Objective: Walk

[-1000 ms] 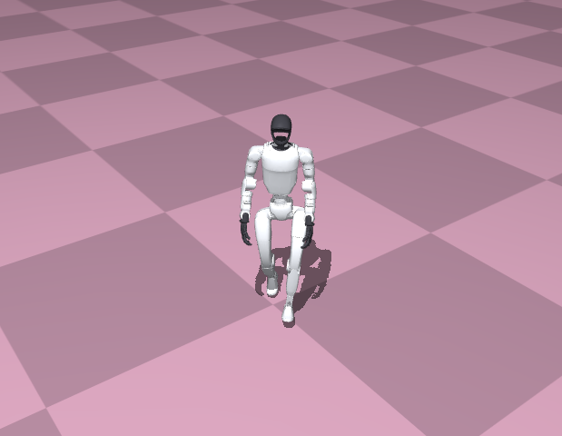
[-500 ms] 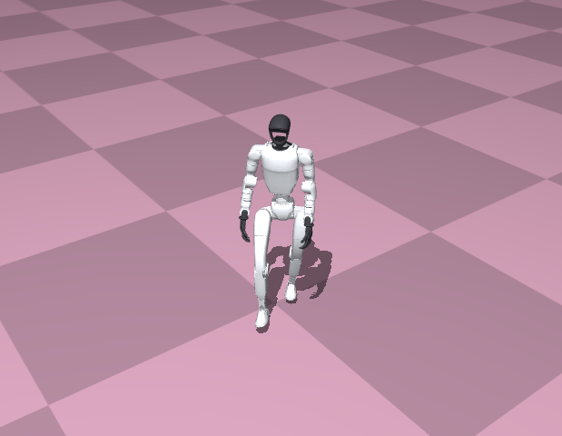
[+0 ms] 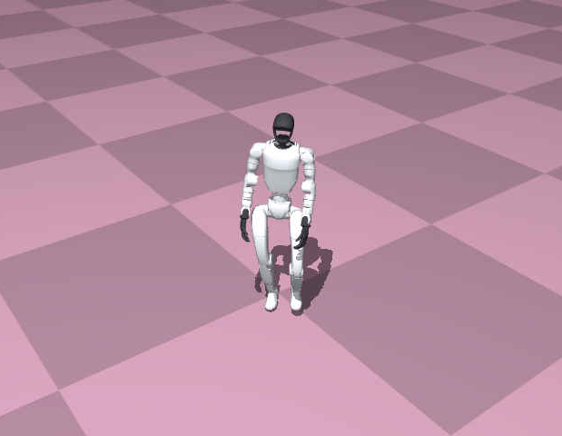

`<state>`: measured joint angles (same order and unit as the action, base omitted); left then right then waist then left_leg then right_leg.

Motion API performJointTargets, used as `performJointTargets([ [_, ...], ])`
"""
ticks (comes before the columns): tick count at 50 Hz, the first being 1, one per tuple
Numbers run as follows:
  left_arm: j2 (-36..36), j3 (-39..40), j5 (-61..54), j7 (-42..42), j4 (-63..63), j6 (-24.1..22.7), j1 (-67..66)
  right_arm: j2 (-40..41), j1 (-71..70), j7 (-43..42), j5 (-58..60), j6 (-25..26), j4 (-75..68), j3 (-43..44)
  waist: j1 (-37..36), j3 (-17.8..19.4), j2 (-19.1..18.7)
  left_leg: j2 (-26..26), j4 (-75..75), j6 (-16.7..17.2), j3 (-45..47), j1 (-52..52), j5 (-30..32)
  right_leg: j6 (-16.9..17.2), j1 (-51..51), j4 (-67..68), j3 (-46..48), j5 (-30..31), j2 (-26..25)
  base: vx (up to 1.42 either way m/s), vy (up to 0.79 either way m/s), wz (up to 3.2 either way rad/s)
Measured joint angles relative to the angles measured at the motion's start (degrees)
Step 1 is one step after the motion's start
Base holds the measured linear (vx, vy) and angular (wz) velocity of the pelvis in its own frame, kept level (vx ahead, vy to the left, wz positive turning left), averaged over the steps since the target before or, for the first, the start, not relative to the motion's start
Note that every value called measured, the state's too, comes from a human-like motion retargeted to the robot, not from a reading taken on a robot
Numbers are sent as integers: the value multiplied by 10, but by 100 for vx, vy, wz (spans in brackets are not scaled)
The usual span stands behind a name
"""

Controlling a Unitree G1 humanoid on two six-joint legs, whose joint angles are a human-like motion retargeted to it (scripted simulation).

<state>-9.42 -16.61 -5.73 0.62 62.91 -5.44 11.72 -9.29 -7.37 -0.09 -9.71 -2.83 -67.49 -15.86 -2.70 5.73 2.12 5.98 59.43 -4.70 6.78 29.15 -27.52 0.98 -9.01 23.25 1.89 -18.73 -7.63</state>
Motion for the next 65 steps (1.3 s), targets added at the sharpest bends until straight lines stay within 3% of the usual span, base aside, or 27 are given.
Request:
performJointTargets([
  [5,-4,1,4,-3,-9,-6,9,8,3,7,3,-2,1,-1,1,1,41,-83,-339,38,-3,-24,92,2,32,36,-10,-71,44,64,3,8],
  [10,1,8,-12,17,0,-7,-12,17,30,-2,1,-4,-13,1,3,-24,64,-123,-368,34,-13,-25,120,7,28,159,-24,-146,67,72,6,5],
  [12,1,13,-27,25,12,-5,-21,21,37,-4,-6,-3,-25,5,3,-30,87,-152,-360,18,-11,-47,121,30,18,244,-24,-118,99,73,7,5],
  [15,-3,27,-49,32,35,0,-32,28,36,-1,-21,-2,-39,14,6,-21,126,-205,-394,-12,-11,-114,116,72,-21,414,-18,21,171,69,8,8],
  [17,-5,35,-52,35,42,5,-45,29,34,-4,-26,-3,-35,19,14,-17,130,-220,-414,-24,-20,-155,107,66,-68,499,-13,69,202,68,8,11],
  [20,-4,39,-50,43,52,13,-68,28,39,-16,-31,-7,-20,23,30,-11,127,-235,-420,-32,-35,-209,84,40,-139,564,-5,51,235,68,6,13],
  [25,6,44,-42,50,79,22,-77,21,29,-42,-38,-10,-5,26,53,7,81,-209,-455,-32,-66,-305,43,39,-233,434,14,28,200,68,1,17],
  [30,11,35,-23,43,101,14,-80,23,30,-65,-25,-3,-6,33,65,7,37,-175,-425,-28,-84,-347,-13,90,-254,151,-14,89,123,66,-6,25],
  [33,12,34,-17,44,103,8,-85,27,42,-78,-18,-2,-10,40,65,-1,26,-164,-364,-21,-82,-350,-39,97,-248,106,-42,114,98,64,-10,31],
  [37,8,38,-21,47,95,1,-89,31,60,-95,-17,-3,-18,49,66,-15,10,-130,-215,2,-76,-327,-22,76,-226,151,-46,110,68,63,-12,39],
  [40,3,36,-24,39,77,-3,-80,28,62,-101,-21,-5,-17,53,64,-11,-29,-59,-30,29,-69,-268,47,44,-176,133,-15,93,21,58,-12,43],
  [43,-3,24,-21,35,39,-3,-65,17,67,-100,-22,-6,1,54,53,-10,-42,0,107,12,-41,-195,88,23,-131,112,1,65,2,55,-12,40],
  [47,-11,11,-14,29,-19,0,-30,5,55,-91,-19,-3,19,59,30,0,-37,27,175,-27,-11,-98,51,11,-67,72,15,33,5,55,-12,42],
  [50,-13,4,-7,25,-57,-3,-16,2,45,-84,-14,-2,27,60,11,10,-30,14,120,-35,12,-45,18,7,-19,53,21,4,16,59,-8,39],
  [53,-12,-1,1,20,-74,-7,-12,3,39,-80,-11,-4,33,61,0,17,-22,-12,-18,-18,39,-16,23,7,21,41,25,-27,30,63,-5,49],
  [59,-5,-1,22,12,-51,-7,-15,8,28,-74,18,-4,19,58,4,10,-2,-89,-415,33,104,-35,151,16,63,45,50,-87,63,65,0,74],
  [62,1,1,24,16,-29,-2,-34,15,36,-74,28,-3,10,52,4,-3,5,-105,-455,31,126,-28,175,21,65,92,53,-118,70,67,3,60],
  [65,2,7,15,20,4,5,-51,22,43,-75,29,-2,-5,49,1,-17,28,-135,-452,7,134,-38,199,43,61,159,32,-121,90,70,3,54],
])
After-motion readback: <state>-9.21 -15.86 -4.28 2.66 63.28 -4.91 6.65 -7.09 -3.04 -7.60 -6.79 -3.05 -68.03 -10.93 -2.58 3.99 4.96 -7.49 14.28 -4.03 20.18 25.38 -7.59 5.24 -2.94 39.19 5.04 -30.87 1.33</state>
